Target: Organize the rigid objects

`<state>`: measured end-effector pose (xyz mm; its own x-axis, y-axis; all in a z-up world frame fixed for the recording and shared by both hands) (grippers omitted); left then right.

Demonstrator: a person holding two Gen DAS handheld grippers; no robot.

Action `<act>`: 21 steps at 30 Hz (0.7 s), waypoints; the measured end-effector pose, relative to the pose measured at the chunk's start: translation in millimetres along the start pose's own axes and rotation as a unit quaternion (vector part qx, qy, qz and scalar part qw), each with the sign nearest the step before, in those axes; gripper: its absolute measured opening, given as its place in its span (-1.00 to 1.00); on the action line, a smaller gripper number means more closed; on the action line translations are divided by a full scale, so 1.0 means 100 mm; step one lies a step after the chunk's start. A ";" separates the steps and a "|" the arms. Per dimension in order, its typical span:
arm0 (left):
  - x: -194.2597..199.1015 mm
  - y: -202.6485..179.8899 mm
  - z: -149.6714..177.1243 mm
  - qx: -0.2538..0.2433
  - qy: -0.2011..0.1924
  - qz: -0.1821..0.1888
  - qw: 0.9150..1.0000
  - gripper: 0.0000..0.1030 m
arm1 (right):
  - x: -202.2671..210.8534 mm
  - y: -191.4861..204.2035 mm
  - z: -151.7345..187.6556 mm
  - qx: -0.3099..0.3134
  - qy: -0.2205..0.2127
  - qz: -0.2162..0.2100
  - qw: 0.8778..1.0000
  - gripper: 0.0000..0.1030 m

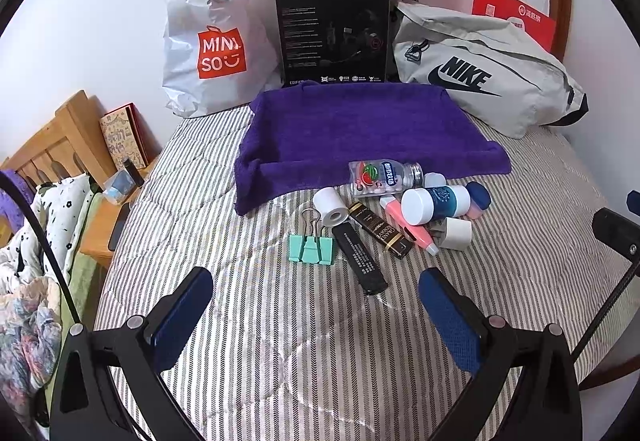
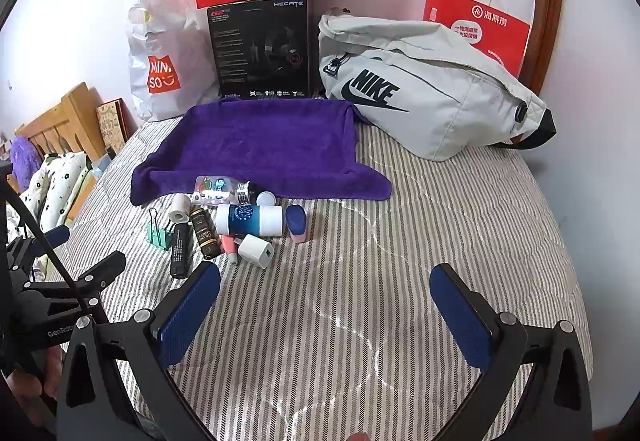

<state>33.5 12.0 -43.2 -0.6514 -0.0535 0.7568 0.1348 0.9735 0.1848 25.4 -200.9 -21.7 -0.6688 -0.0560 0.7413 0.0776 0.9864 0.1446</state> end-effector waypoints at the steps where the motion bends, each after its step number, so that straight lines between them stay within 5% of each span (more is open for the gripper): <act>1: 0.00 0.00 0.00 0.000 -0.001 -0.001 1.000 1.00 | 0.00 0.00 0.00 0.000 0.000 0.000 1.000 0.99; 21: 0.02 0.00 0.01 -0.003 -0.002 -0.004 1.000 1.00 | 0.07 0.02 0.02 0.003 -0.004 -0.005 1.000 0.99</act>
<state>31.6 11.9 -42.3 -0.6547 -0.0600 0.7535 0.1338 0.9719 0.1936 19.6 -199.4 -17.5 -0.6759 -0.0651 0.7341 0.0658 0.9868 0.1481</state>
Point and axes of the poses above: each gripper's, at about its wrist camera, not at the fingertips, and x roughly against the way its jaws point, y to its left, z to its underside, the point moved 5 cm from there along -x, roughly the way its jaws point, and after that the axes turned 9 degrees about -x, right-handed, at the moved point
